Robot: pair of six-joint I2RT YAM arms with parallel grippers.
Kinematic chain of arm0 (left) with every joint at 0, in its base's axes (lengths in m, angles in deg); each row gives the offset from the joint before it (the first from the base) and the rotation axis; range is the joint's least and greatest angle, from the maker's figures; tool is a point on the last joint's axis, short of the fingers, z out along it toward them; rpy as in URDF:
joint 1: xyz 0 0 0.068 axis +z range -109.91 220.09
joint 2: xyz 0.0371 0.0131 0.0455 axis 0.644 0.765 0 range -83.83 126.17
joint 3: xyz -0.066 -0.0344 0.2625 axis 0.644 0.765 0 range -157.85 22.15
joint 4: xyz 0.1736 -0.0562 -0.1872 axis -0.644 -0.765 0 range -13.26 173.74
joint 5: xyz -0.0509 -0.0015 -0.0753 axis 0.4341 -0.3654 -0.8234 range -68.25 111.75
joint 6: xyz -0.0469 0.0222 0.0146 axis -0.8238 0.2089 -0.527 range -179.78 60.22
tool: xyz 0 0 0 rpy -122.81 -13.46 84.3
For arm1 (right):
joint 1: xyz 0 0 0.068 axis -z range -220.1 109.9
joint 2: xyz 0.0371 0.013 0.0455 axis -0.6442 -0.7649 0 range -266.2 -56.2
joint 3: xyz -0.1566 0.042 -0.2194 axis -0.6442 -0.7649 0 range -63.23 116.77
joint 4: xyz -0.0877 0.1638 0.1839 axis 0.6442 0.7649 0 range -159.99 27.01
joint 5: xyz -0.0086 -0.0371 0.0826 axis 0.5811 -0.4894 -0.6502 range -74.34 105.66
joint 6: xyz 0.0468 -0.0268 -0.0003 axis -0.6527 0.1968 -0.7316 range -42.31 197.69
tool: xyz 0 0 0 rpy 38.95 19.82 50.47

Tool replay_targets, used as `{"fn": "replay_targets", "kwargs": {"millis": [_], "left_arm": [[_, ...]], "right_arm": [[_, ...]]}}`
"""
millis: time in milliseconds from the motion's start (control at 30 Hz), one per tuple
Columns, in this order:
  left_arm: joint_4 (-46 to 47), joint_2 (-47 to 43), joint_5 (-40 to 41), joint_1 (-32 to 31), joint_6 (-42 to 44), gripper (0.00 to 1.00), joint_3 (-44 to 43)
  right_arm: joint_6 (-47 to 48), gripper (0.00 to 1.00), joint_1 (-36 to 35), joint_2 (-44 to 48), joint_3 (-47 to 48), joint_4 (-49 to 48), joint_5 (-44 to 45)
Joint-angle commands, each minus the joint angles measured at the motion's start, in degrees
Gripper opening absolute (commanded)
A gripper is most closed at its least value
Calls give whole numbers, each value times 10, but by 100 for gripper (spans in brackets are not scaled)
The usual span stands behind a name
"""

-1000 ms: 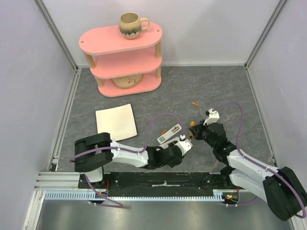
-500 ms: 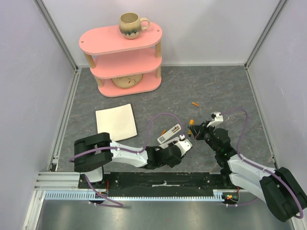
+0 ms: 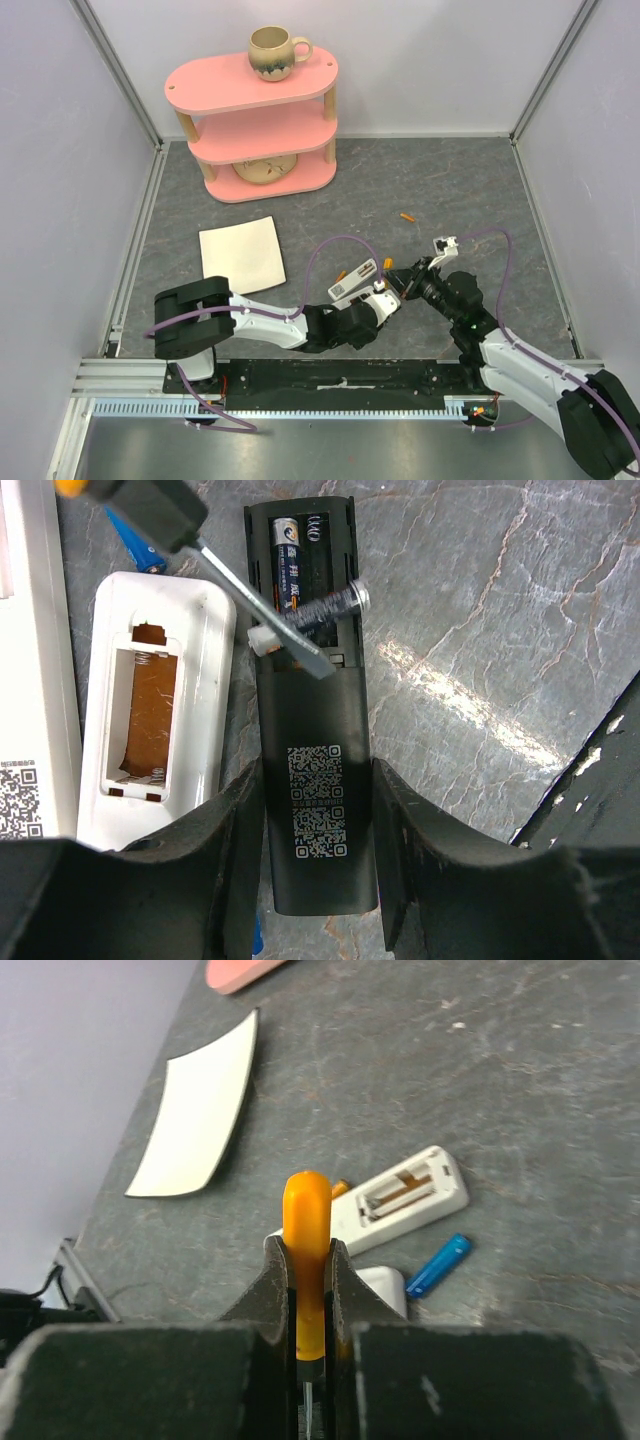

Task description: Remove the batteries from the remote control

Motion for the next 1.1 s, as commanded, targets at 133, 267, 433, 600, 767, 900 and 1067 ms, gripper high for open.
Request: {"fn": "replay_targets", "kwargs": {"millis": [133, 267, 433, 600, 767, 900, 1067], "left_arm": [[-60, 36, -10, 10, 3, 2, 26], [-60, 41, -9, 12, 0, 2, 22], [-64, 50, -11, 11, -1, 2, 12], [-67, 53, -11, 12, -4, 2, 8], [-68, 54, -12, 12, -9, 2, 5], [-71, 54, -13, 12, -11, 2, 5], [-74, 52, -13, 12, -12, 2, 5]], "right_arm": [[39, 0, -1, 33, 45, 127, 124], [49, 0, -1, 24, 50, 140, 135], [53, 0, -1, -6, 50, 109, 115], [56, 0, -1, -53, 61, 79, 104], [62, 0, -7, -74, 64, 72, 99], [63, 0, -9, -75, 63, 78, 151], [57, 0, -10, -96, 68, 79, 198]]}}
